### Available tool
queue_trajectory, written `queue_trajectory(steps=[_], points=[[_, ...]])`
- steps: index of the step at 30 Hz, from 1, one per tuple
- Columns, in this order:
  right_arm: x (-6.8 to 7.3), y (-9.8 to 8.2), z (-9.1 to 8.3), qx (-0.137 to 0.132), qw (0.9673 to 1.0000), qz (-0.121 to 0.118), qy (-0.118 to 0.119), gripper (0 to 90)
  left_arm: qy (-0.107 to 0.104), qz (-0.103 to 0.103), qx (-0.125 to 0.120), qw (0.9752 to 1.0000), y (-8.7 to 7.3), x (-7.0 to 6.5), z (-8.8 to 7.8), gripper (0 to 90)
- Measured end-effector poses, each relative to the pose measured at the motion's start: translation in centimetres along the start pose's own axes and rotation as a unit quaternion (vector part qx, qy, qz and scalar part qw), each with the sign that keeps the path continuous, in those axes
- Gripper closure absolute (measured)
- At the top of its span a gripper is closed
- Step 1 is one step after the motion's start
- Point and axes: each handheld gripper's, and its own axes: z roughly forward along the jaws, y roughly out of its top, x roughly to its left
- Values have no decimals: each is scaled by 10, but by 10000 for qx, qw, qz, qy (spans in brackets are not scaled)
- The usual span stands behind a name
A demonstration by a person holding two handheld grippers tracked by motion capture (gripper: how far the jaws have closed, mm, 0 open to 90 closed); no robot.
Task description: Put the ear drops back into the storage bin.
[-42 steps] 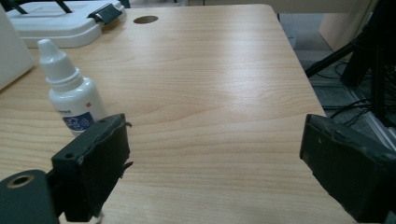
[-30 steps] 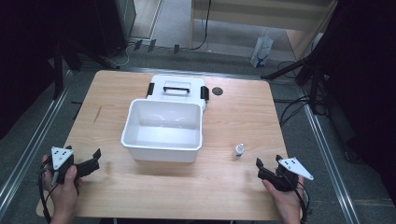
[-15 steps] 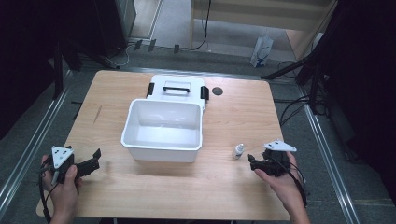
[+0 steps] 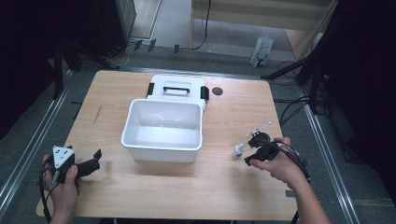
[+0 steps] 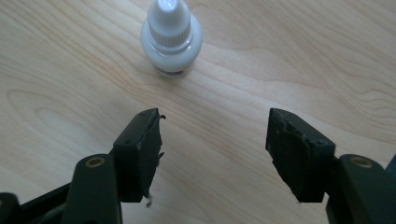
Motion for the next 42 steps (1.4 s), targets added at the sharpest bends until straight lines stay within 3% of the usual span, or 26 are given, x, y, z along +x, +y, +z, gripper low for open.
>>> queue_trajectory(steps=[3,12,21,23,26,34,42], points=[[-2,11,-6,163,9997,52,184,429,-3,-9,1,10000,0,0,0,18],[3,43,-13,346,9984,-90,436,525,-13,-27,6,10000,0,0,0,18],[7,60,-3,531,9978,-67,390,618,-22,-45,-2,10000,0,1,0,19],[8,62,0,594,9974,-138,392,705,-22,-62,-6,10000,0,1,0,19],[11,64,1,696,9964,-255,403,721,-20,-40,2,10000,0,1,0,19],[14,70,-9,607,9959,-491,454,723,-5,-26,6,10000,0,0,0,19],[20,90,-41,367,9947,-794,542,723,14,5,39,10000,0,0,1,19]])
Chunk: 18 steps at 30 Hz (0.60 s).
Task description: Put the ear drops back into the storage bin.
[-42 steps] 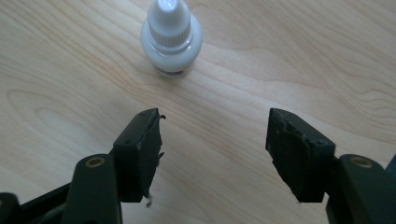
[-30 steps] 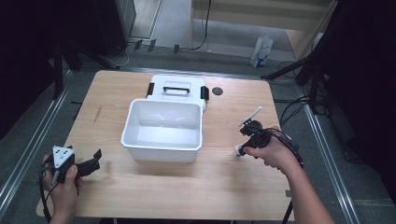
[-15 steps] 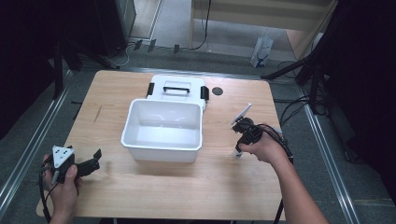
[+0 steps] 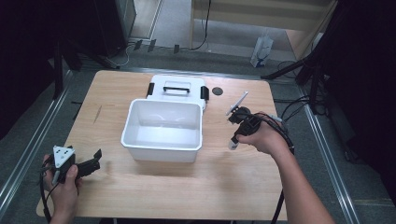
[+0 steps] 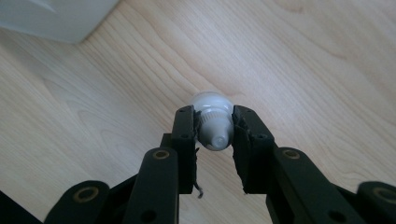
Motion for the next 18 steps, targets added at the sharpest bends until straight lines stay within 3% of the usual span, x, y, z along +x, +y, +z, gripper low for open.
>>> queue_trajectory(steps=[18], points=[[21,47,-53,-218,9991,-367,59,723,-5,21,13,10000,0,0,1,19]])
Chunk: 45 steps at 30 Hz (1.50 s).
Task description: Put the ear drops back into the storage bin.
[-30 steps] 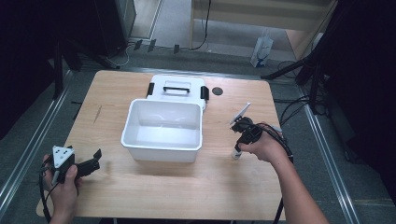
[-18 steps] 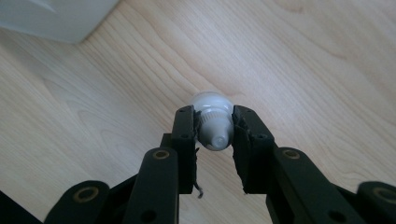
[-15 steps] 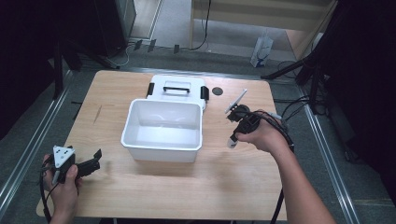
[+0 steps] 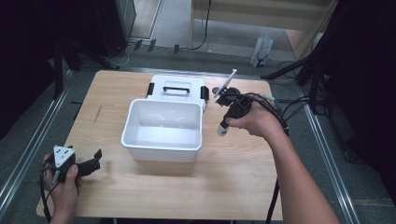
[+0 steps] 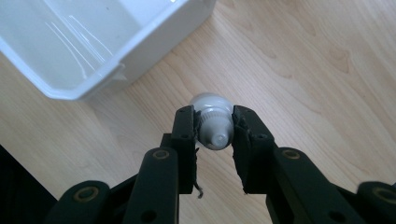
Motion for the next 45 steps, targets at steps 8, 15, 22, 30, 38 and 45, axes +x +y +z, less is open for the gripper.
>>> queue_trajectory(steps=[8,15,22,30,38,45], points=[[9,19,-20,-129,9997,-223,-55,723,-14,5,-5,10000,0,0,0,19],[20,35,-30,-185,9990,-407,-55,724,-19,-9,-5,10000,0,0,0,19],[34,49,-34,-277,9978,-604,-8,723,-28,10,16,10000,0,0,0,19],[48,63,-23,-263,9959,-861,68,723,-39,-6,16,10000,0,0,0,19],[54,71,-3,-179,9946,-1012,103,723,-49,-22,14,10000,0,0,0,19],[54,71,20,-127,9926,-1197,140,723,-30,-17,19,10000,0,0,1,19]])
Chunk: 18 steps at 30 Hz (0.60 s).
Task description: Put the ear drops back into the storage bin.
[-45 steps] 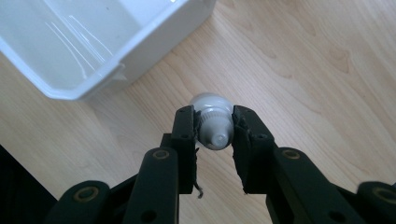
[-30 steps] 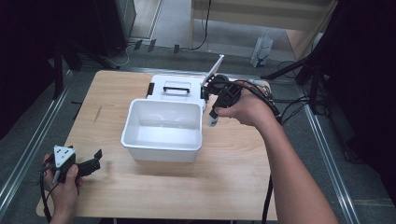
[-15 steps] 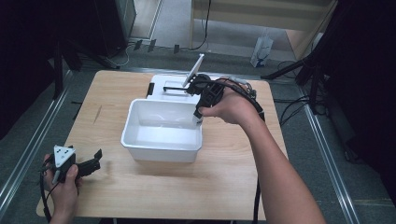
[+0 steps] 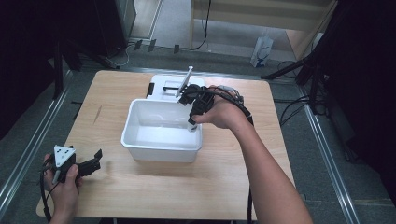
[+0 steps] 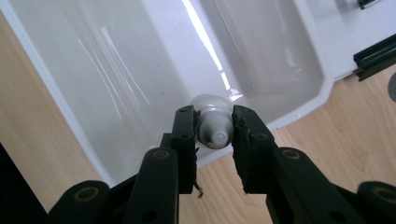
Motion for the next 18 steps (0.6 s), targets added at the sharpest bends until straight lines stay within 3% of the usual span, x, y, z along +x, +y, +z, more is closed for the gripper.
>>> queue_trajectory(steps=[4,10,18], points=[[0,0,10,64,9999,-77,-8,722,-13,-29,-2,10000,0,0,0,19],[0,-1,38,332,9987,-388,-28,721,-40,-49,16,10000,0,1,1,18],[2,1,56,481,9972,-566,-21,721,-47,-62,15,10000,0,1,1,19]])
